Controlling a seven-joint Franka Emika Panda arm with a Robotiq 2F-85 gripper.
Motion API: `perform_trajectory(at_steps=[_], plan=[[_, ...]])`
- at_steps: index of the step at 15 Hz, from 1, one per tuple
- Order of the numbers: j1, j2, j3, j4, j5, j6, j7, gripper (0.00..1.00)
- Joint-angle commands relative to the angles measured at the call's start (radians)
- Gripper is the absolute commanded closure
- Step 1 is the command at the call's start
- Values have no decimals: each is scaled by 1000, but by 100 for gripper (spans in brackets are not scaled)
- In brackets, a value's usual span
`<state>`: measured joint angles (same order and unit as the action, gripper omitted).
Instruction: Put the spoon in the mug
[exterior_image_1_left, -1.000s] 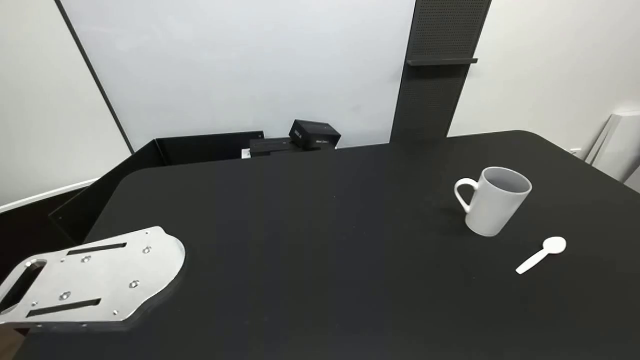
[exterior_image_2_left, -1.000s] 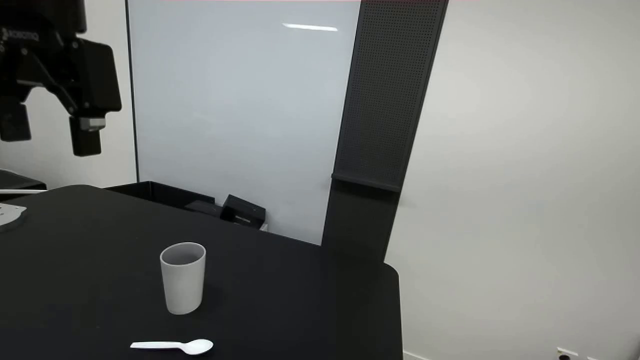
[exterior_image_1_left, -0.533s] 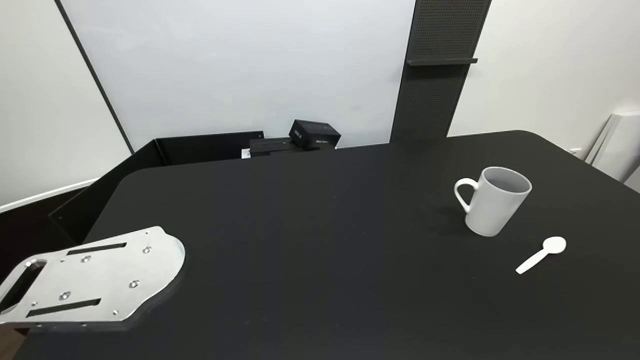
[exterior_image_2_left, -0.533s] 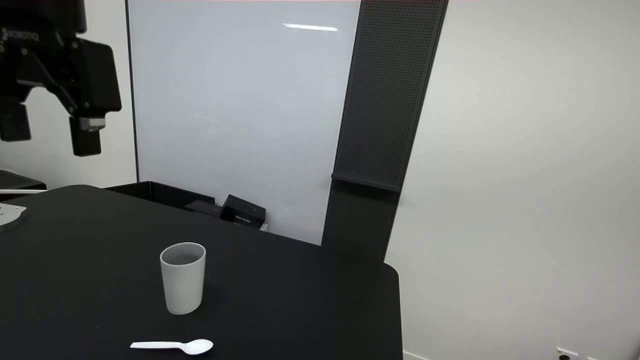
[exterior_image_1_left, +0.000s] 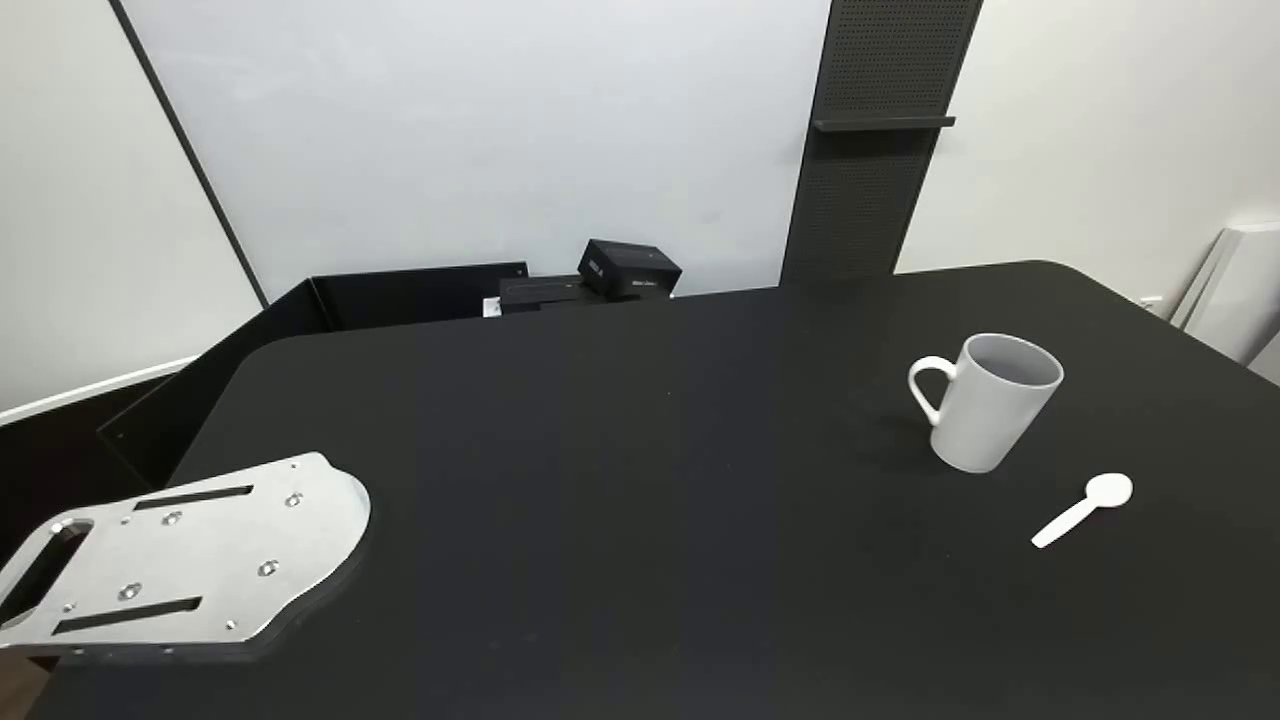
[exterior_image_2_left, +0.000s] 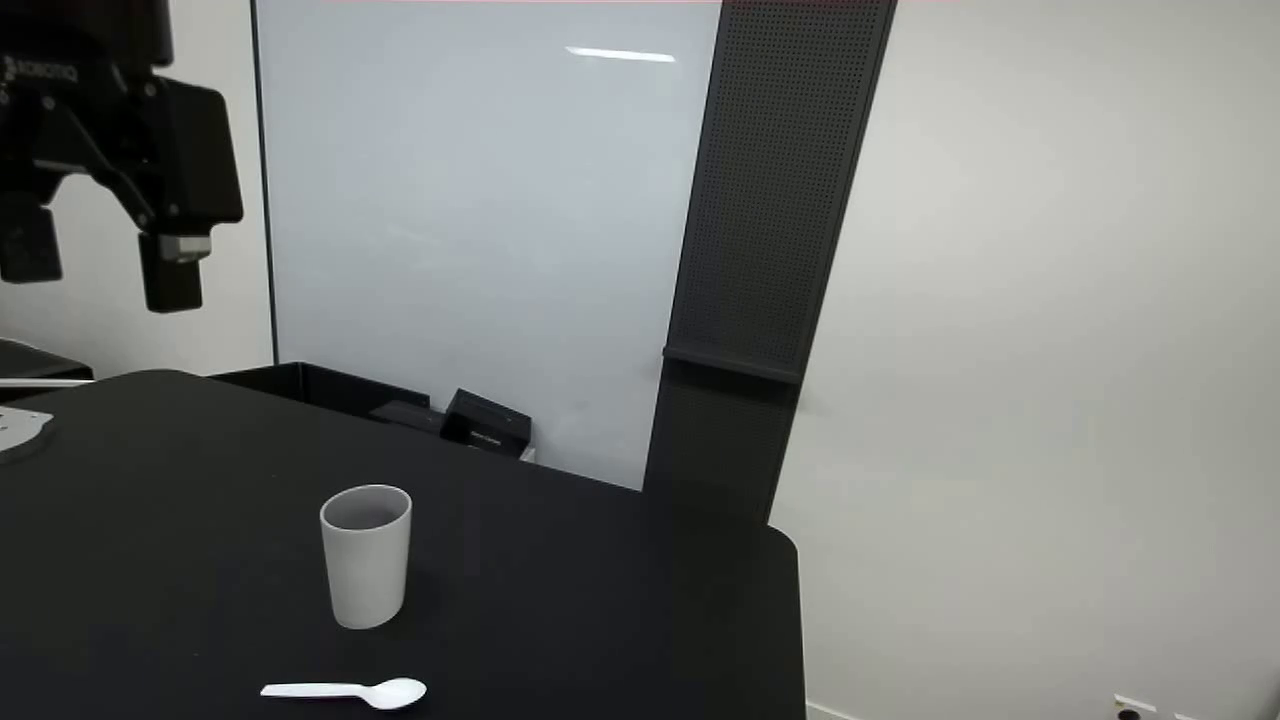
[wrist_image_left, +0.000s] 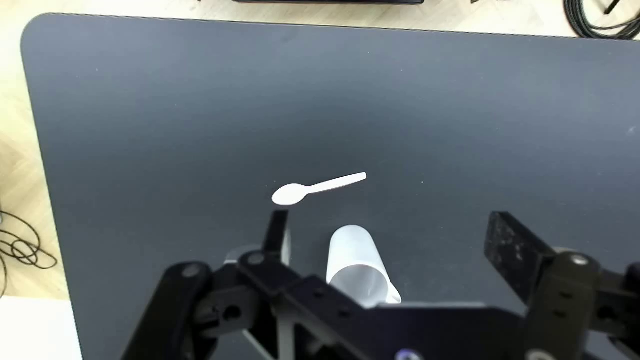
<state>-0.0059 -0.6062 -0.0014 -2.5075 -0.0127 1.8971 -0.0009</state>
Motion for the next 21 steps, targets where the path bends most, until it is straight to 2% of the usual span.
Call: perform_trajectory(at_steps=[1, 8, 15, 21], plan=[[1, 0, 0, 2, 0, -2, 0, 0], [-33, 50, -17, 1, -14, 55, 17, 0], [-78, 161, -52, -24, -7, 260, 19, 0], [-113, 313, -58, -29, -46, 403, 48, 0]])
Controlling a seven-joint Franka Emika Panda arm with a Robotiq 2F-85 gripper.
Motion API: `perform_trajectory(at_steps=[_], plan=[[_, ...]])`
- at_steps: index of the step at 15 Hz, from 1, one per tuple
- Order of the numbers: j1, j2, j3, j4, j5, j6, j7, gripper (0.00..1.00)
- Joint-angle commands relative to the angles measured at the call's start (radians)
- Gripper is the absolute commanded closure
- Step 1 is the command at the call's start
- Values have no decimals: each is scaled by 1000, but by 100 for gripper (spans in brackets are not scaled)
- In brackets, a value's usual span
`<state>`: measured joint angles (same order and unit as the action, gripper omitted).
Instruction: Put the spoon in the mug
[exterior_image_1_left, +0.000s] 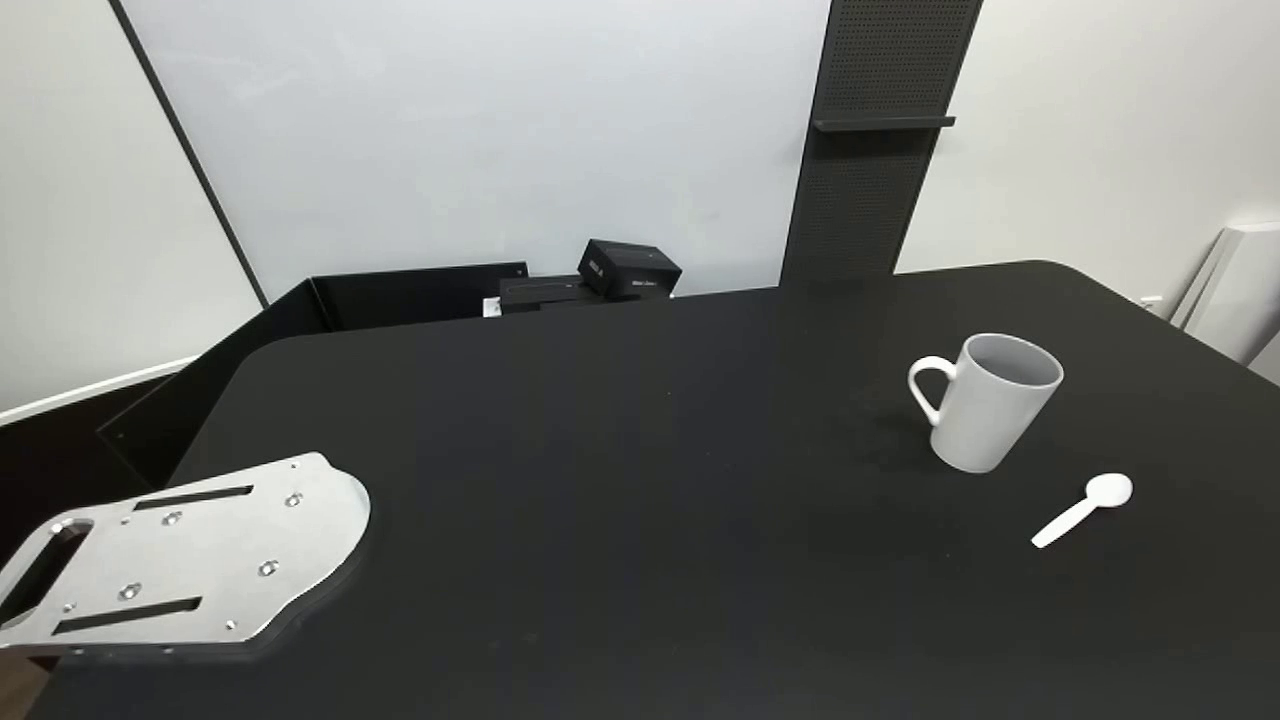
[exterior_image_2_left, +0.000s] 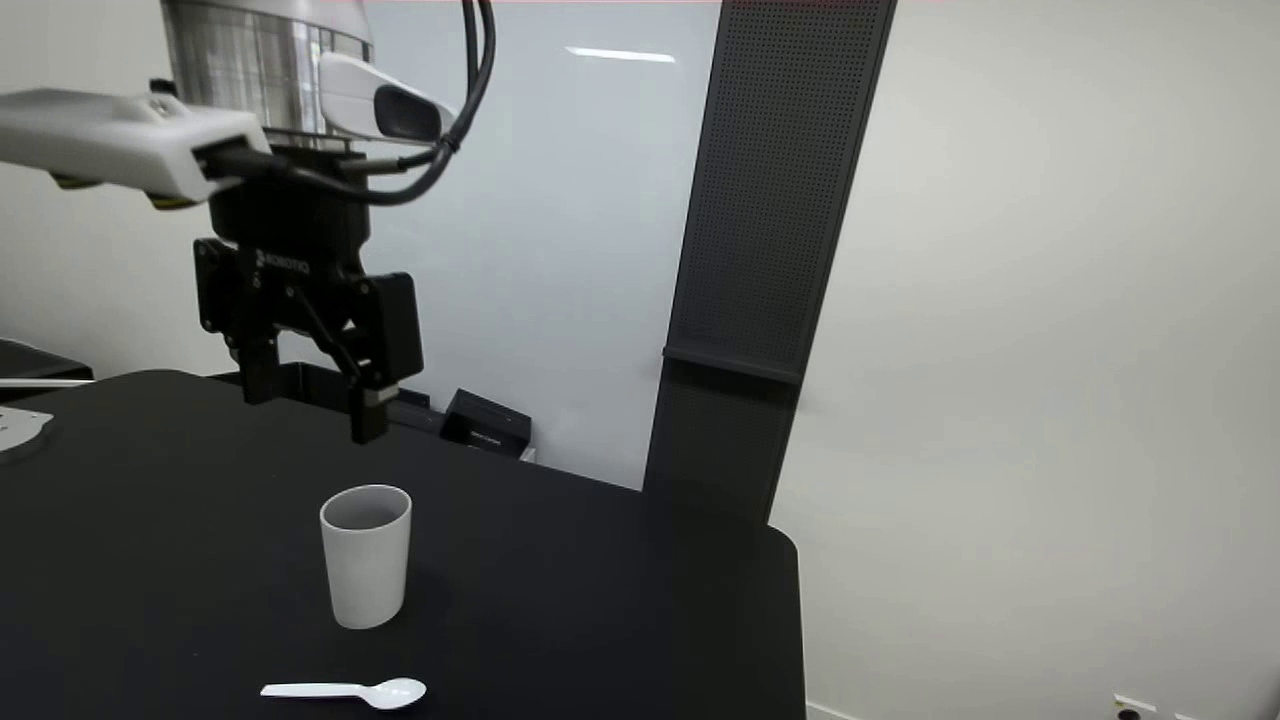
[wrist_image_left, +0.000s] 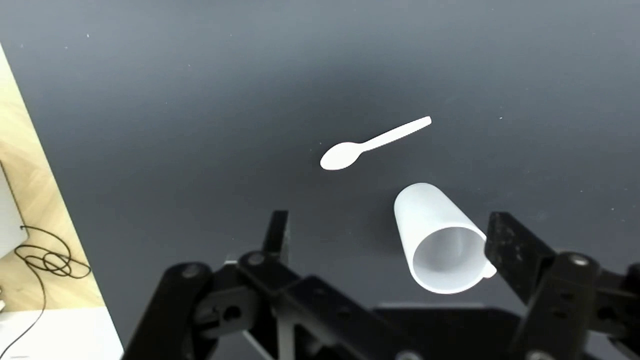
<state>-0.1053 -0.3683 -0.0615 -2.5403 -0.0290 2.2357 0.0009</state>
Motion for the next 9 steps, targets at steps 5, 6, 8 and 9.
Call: perform_trajectory(at_steps=[5, 6, 8, 9], plan=[[-63, 221, 20, 18, -106, 244, 297, 0], [-65, 251, 18, 28, -108, 260, 345, 0], [-65, 308, 13, 54, -109, 259, 441, 0], [-60, 333, 7, 64, -94, 267, 481, 0]])
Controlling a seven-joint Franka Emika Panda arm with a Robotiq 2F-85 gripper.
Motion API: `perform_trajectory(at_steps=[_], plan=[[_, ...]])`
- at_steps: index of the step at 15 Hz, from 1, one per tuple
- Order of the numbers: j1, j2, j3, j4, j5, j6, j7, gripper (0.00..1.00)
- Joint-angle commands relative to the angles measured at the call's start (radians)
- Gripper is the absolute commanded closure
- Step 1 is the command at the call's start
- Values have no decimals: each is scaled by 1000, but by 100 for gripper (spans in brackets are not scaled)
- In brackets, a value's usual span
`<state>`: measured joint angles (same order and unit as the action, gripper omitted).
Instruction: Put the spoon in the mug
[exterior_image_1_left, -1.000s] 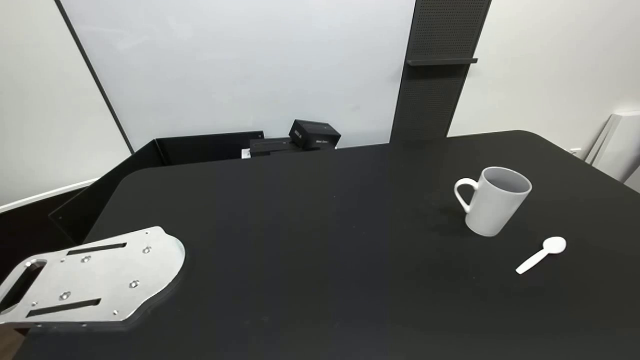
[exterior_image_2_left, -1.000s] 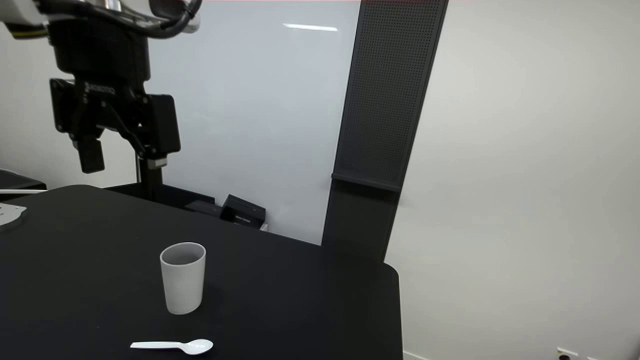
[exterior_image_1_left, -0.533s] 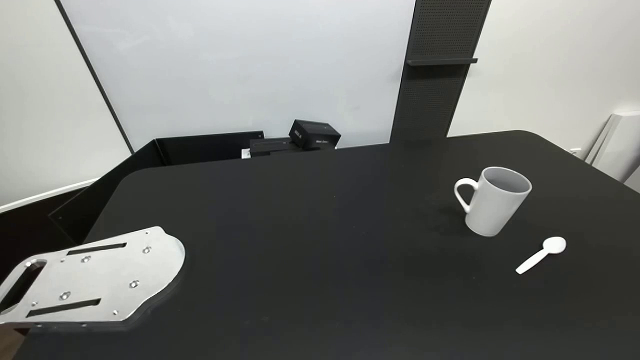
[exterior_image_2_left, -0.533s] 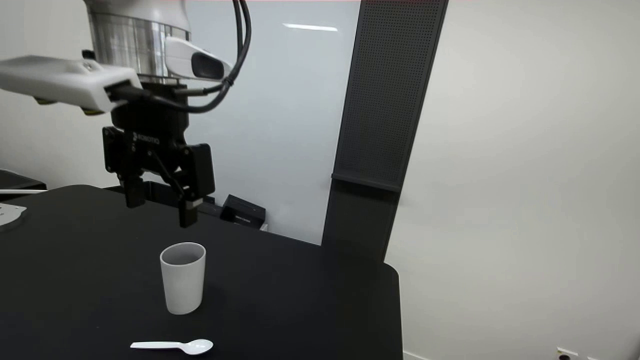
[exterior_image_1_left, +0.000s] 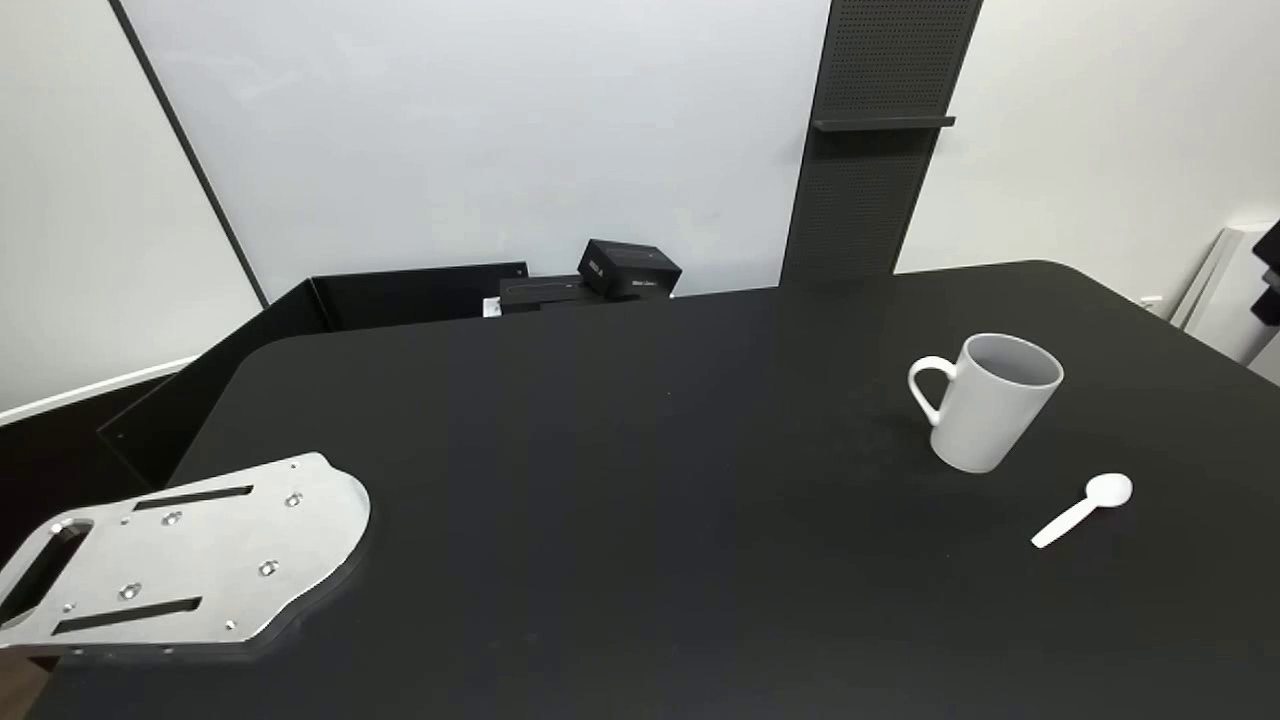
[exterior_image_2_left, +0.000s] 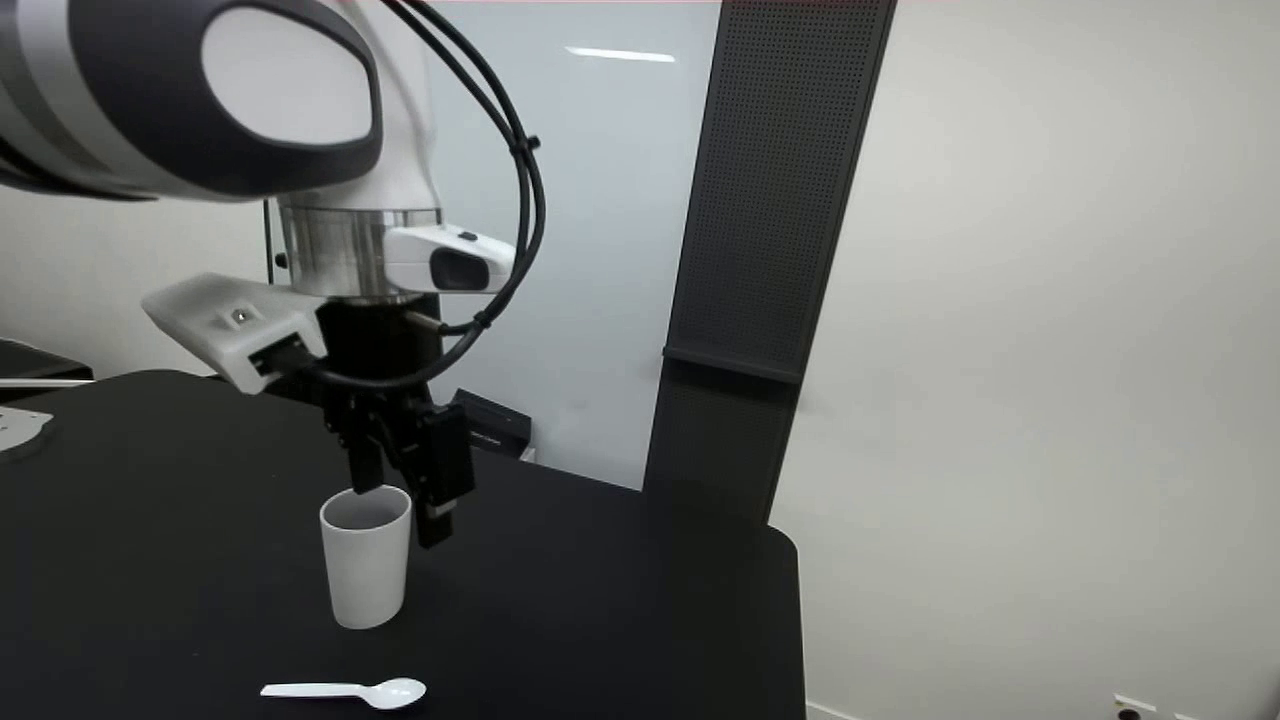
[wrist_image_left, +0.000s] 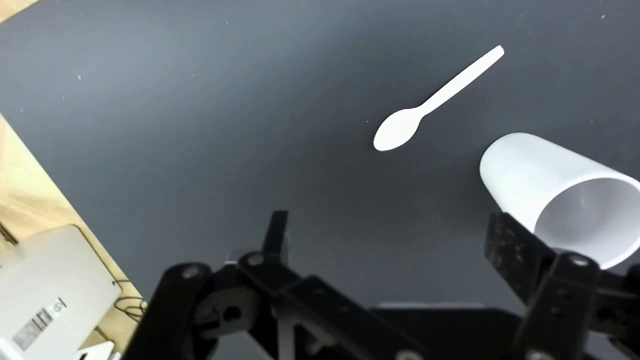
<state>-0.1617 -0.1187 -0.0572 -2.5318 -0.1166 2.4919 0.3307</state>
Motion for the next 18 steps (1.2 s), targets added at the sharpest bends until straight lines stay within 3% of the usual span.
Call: perform_trajectory(at_steps=[1, 9, 14, 17, 18], plan=[[0, 107, 0, 67, -6, 21, 201, 0], [54, 275, -53, 170, 0, 59, 583, 0], [116, 313, -91, 181, 1, 55, 846, 0], [146, 310, -91, 164, 5, 57, 954, 0], [148, 303, -79, 152, 22, 57, 937, 0]])
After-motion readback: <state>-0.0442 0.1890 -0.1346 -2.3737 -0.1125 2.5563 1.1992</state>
